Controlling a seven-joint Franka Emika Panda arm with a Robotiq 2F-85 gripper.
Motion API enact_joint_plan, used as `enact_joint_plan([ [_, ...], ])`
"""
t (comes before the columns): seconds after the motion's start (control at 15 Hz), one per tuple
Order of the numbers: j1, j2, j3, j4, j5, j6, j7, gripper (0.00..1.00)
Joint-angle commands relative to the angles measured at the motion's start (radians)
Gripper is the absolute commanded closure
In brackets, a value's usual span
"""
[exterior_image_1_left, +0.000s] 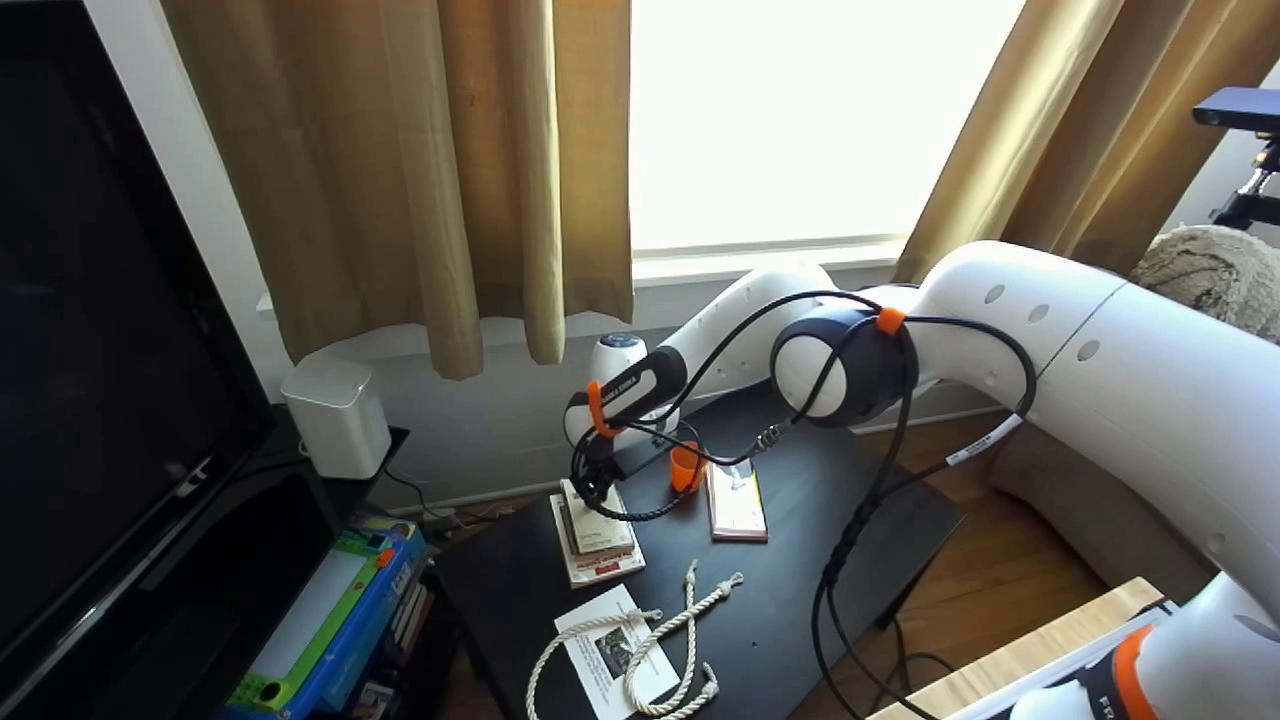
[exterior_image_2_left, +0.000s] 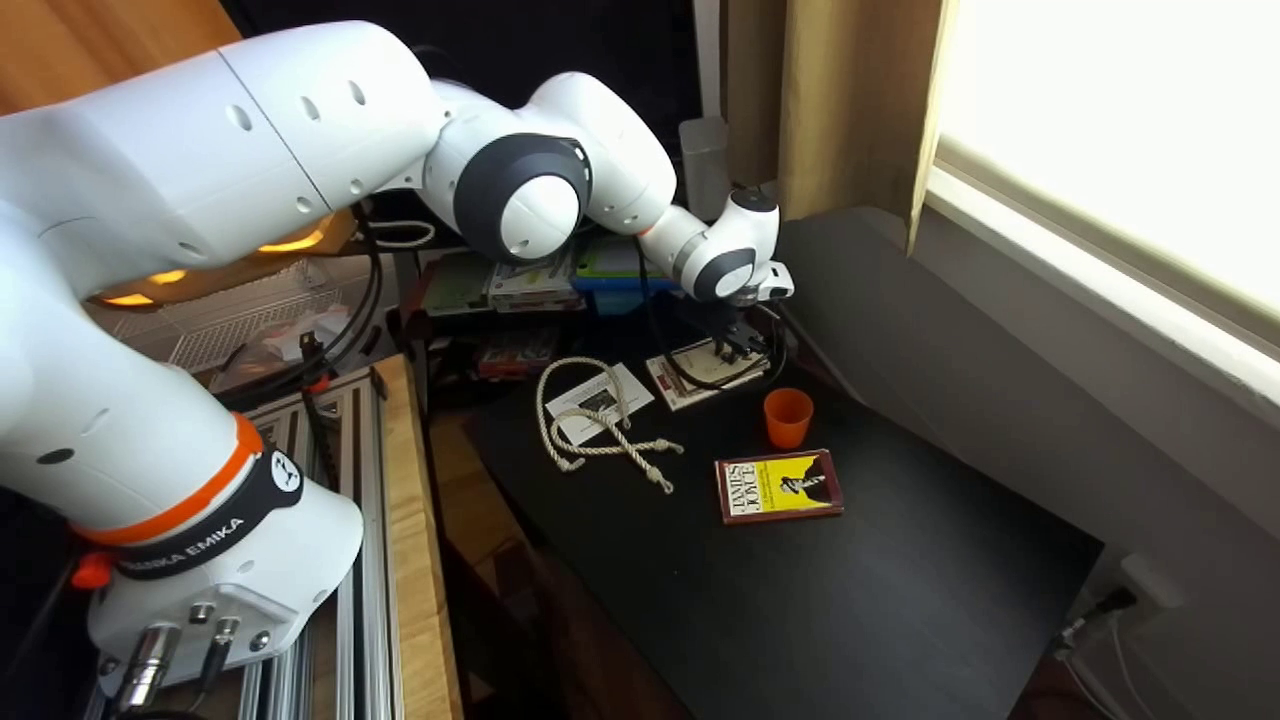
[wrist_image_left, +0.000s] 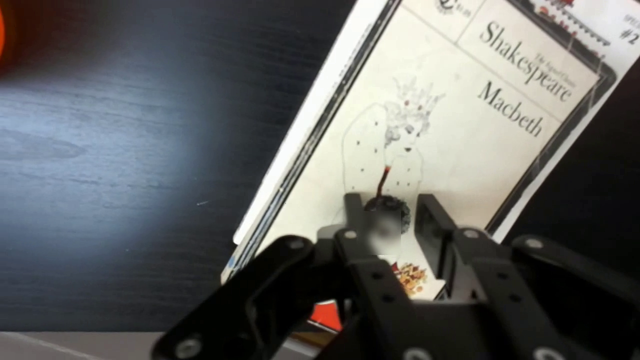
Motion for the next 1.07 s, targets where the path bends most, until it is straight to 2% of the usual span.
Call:
enact_joint_plan([
  [0.0, 0.002, 0.0, -0.003, -0.031, -0.02, 0.01, 0.042, 0.98],
  [1.0, -0.001, -0.023, -0.049, -0.05, -0.028, -0.152, 0.043, 1.0],
])
